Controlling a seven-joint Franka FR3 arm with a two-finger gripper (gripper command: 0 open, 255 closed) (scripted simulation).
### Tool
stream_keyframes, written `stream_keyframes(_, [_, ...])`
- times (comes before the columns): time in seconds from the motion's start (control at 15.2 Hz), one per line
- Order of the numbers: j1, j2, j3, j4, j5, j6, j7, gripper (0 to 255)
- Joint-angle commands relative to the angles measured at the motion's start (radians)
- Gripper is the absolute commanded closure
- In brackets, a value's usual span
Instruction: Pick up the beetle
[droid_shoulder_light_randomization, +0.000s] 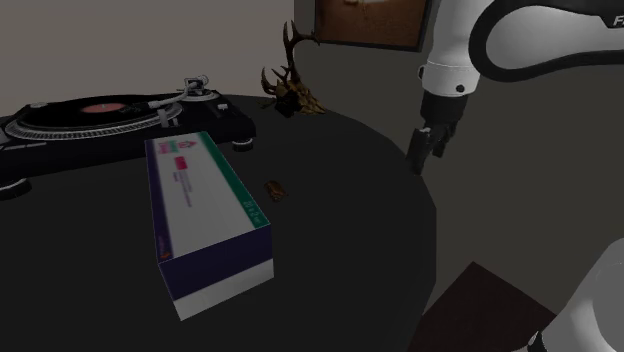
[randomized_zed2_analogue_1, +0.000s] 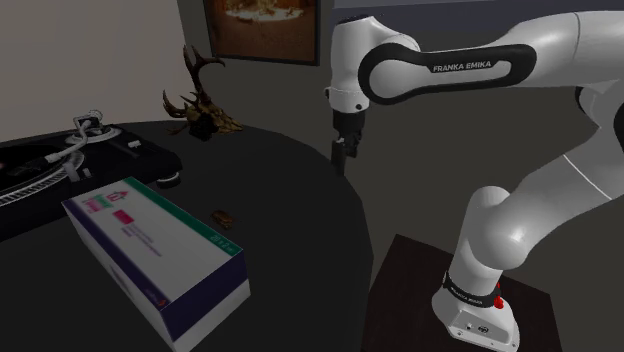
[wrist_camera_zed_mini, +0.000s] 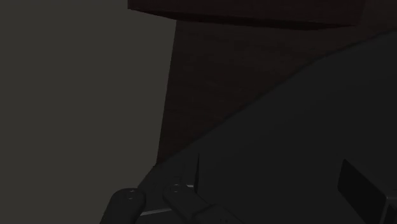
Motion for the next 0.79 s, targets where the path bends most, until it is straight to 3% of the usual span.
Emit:
stream_keyframes(0.0, [0.007,0.066,0.034,0.06,0.015,0.001,0.042,0])
stream_keyframes(0.73, [0.044,0.423,0.204,0.391,0.013,-0.005,0.279,0])
